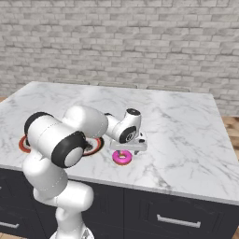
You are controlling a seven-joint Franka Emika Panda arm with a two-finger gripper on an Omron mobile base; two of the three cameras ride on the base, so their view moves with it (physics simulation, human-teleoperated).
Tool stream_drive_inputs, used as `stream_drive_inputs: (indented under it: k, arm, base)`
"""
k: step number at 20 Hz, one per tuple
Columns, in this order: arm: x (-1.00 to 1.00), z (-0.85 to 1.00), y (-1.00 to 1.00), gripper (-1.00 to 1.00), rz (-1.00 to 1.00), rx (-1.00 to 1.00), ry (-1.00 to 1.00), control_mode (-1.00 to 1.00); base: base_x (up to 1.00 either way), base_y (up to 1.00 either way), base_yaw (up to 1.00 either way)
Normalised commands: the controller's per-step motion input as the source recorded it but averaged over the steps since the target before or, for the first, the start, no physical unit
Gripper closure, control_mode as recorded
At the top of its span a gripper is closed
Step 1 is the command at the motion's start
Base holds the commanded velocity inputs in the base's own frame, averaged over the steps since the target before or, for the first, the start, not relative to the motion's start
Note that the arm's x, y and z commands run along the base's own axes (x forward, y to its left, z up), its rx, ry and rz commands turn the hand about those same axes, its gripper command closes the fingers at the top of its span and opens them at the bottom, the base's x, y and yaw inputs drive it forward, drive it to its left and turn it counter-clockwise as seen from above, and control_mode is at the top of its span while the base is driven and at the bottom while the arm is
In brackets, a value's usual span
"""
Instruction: Place the pastries on the plates.
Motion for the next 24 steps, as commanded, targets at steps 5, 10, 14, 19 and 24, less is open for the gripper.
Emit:
stream_drive_inputs:
  k: [5,10,14,19,24]
  arm:
    - [-0.7,-0.67,-0.03,-1.0,0.0,0.0,0.0,-1.0]
    - [-0.34,-0.82,0.13,-1.0,0.0,0.0,-0.06,-1.0]
    - [0.0,-1.0,0.87,1.0,0.0,-0.01,-0.07,-1.0]
    - [-0.04,-1.0,0.4,1.0,0.0,-0.09,0.0,-1.0]
    - [-0.31,-0.97,0.04,1.0,-0.01,-0.32,0.2,-1.0]
  base:
    - [0.0,0.0,0.0]
    - [0.0,0.0,0.0]
    - [0.0,0.0,0.0]
    - [0.0,0.0,0.0]
    - [0.0,0.0,0.0]
